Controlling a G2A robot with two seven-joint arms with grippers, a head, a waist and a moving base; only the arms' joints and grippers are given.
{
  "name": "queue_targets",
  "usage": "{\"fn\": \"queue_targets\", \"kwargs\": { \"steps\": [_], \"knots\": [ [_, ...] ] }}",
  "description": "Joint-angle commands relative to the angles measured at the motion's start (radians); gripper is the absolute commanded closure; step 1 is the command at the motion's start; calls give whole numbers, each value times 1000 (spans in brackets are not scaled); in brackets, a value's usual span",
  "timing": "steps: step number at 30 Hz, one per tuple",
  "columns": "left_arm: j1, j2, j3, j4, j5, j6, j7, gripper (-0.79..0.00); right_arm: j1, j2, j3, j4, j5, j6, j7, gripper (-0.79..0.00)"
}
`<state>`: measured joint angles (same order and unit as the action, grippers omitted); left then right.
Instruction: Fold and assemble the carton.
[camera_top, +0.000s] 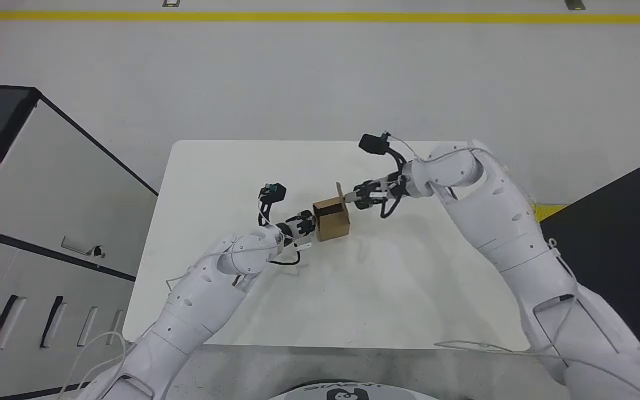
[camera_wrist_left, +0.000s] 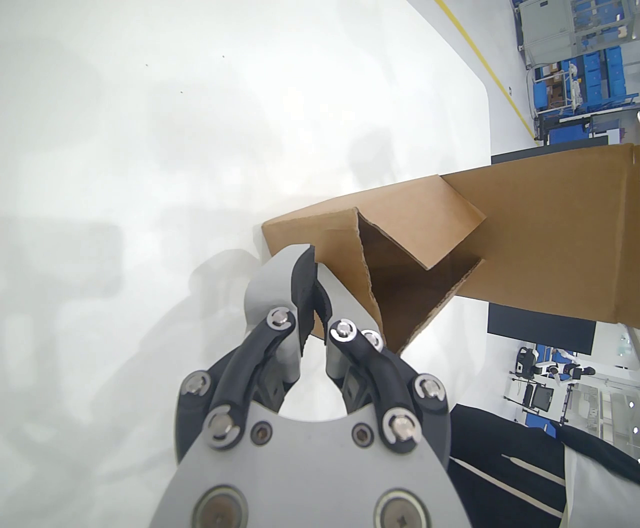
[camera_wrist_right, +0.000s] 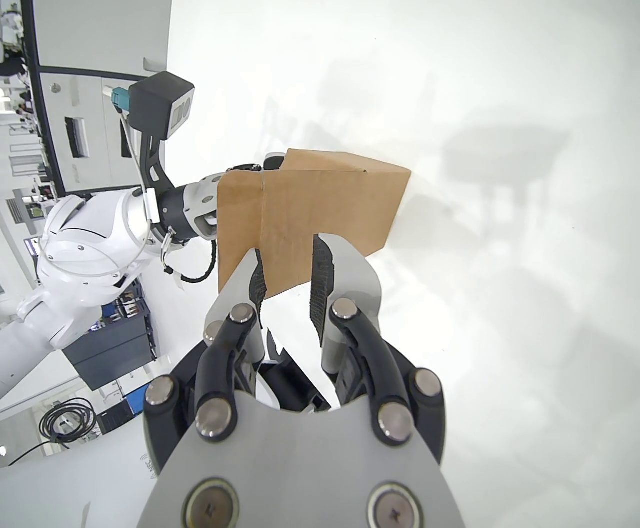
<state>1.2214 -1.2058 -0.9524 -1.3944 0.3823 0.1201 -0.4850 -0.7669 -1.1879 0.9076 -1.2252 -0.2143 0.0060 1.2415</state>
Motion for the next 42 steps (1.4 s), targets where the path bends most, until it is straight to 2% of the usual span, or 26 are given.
{"fn": "queue_targets", "kwargs": {
  "steps": [1,13,24,35,42],
  "knots": [
    [0,0,0,0,0,0,0,0,15,-5,-14,5,-1,1,-2,-231],
    [0,0,0,0,0,0,0,0,37,-9,-22,19,1,18,-14,-265],
    [0,0,0,0,0,0,0,0,-6,10,26,-5,29,12,-11,-252],
    [0,0,0,0,0,0,0,0,4,7,8,-21,23,5,-20,-249],
    [0,0,0,0,0,0,0,0,23,-1,-29,-2,1,12,-14,-219]
  ]
}}
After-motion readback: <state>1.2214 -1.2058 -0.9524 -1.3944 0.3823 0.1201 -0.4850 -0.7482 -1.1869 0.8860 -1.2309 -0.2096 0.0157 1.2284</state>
